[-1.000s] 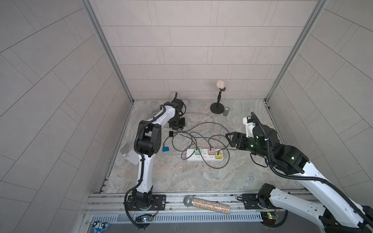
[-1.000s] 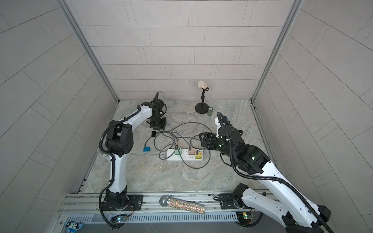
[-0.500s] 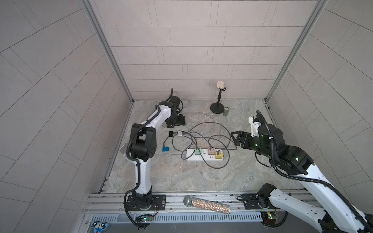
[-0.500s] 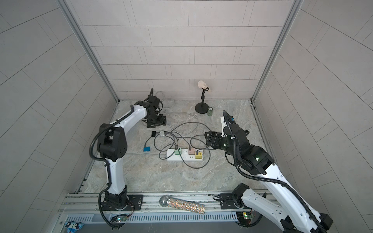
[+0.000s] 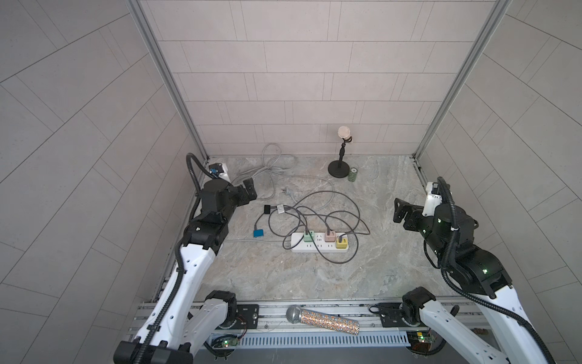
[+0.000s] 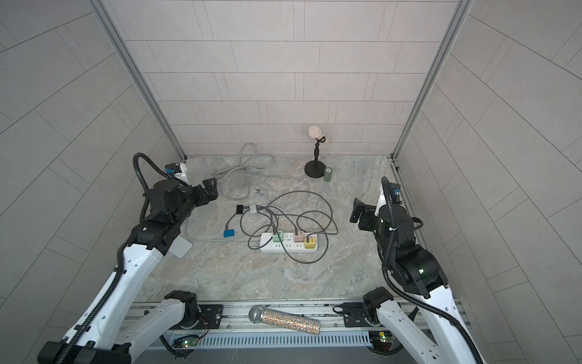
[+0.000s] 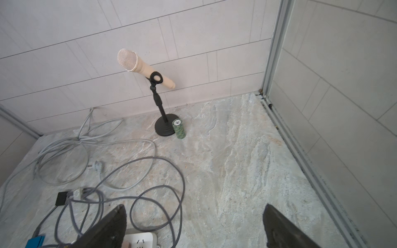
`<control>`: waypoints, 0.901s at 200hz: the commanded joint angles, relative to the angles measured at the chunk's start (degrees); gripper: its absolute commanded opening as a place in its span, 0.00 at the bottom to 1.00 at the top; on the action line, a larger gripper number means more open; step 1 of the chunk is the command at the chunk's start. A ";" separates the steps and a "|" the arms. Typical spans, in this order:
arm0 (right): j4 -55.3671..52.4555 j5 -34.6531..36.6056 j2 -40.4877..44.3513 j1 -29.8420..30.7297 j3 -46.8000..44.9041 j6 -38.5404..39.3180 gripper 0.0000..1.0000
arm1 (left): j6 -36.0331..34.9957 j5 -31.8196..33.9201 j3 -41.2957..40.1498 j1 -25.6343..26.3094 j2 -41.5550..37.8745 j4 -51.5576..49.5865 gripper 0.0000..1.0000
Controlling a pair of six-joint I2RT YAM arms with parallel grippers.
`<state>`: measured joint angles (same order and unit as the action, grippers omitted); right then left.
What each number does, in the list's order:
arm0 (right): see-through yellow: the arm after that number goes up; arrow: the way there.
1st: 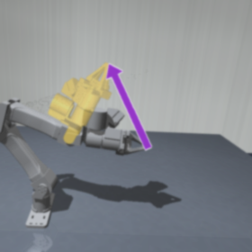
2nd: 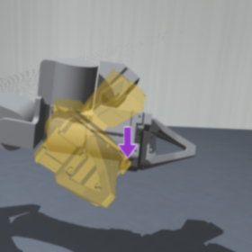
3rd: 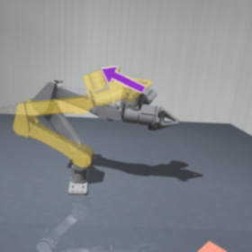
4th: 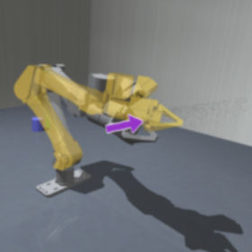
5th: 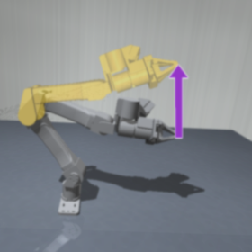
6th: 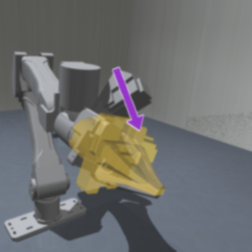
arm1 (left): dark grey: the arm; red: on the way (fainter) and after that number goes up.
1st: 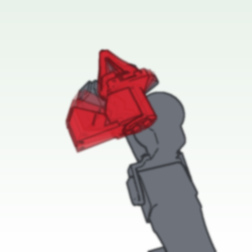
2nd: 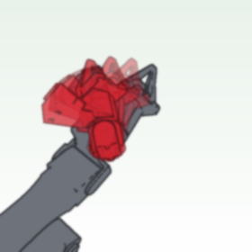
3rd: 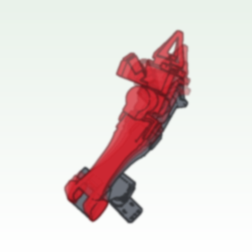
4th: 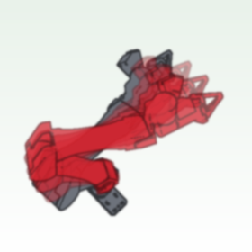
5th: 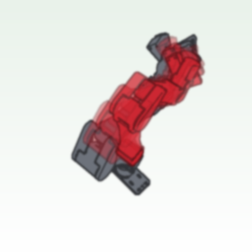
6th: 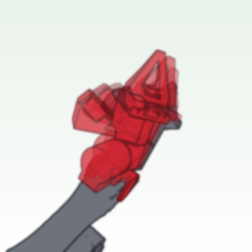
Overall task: Charge mp3
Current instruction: Reset both arms
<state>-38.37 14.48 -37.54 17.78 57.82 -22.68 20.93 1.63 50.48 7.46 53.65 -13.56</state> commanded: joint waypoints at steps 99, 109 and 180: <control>-0.63 3.36 9.22 -2.93 -2.05 6.45 1.00 | -6.12 2.44 -7.21 -0.37 -20.40 -3.44 1.00; -1.33 3.45 10.55 -2.88 -2.30 6.33 1.00 | -5.54 3.43 -7.93 -0.37 -22.27 -4.70 1.00; -2.32 6.27 27.32 -2.93 -10.83 5.65 1.00 | -2.49 7.21 -16.53 -0.43 -32.71 -4.28 1.00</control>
<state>-39.92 19.03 -15.07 15.03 49.65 -17.34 16.73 6.33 36.99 7.25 22.57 -19.57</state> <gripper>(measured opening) 0.997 0.995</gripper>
